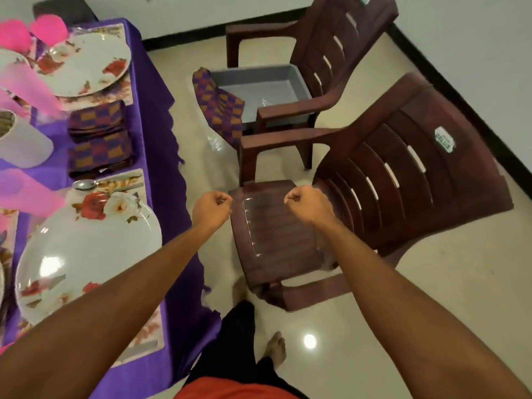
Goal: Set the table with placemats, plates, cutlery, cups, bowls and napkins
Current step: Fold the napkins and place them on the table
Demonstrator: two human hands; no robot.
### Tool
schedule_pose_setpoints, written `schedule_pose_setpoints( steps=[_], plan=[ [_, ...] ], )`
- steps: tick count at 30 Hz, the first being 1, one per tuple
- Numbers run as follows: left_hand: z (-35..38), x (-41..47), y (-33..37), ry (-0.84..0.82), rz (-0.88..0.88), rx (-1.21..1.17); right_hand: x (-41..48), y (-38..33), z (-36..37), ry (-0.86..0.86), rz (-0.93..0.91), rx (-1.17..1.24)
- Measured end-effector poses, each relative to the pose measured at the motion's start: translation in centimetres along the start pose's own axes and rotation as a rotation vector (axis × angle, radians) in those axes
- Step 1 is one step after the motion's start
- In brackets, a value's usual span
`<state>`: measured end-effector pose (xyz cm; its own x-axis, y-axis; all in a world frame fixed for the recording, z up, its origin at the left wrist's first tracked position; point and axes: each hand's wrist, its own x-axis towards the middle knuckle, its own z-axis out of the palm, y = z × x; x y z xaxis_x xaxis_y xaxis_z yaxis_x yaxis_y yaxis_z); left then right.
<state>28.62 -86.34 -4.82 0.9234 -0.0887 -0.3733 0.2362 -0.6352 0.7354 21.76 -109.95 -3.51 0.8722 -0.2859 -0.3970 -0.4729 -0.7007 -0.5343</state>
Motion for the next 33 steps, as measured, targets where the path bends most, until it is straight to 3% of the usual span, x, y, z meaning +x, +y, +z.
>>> schedule_pose_setpoints(
  steps=[9, 15, 21, 24, 27, 33],
  plan=[
    [-0.9, 16.3, 2.7, -0.001, -0.057, 0.04, 15.9, -3.1, -2.4, -0.069, -0.038, -0.029],
    [0.8, 31.3, 4.6, -0.023, -0.065, 0.11, 31.3, -6.8, -2.7, 0.015, -0.039, -0.017],
    [3.1, 43.1, 5.8, -0.061, 0.021, 0.275, 44.2, -6.5, -1.3, 0.046, -0.103, -0.318],
    [4.9, 47.6, 5.5, -0.051, 0.082, 0.399, 47.9, -5.9, -0.2, 0.032, -0.032, -0.402],
    [6.7, 50.3, 4.9, -0.047, 0.164, 0.609, 49.0, -5.7, 0.3, 0.148, 0.027, -0.429],
    [9.7, 53.4, 5.0, -0.166, 0.084, 0.852, 49.5, -5.4, 1.0, 0.238, 0.034, -0.418]
  ],
)
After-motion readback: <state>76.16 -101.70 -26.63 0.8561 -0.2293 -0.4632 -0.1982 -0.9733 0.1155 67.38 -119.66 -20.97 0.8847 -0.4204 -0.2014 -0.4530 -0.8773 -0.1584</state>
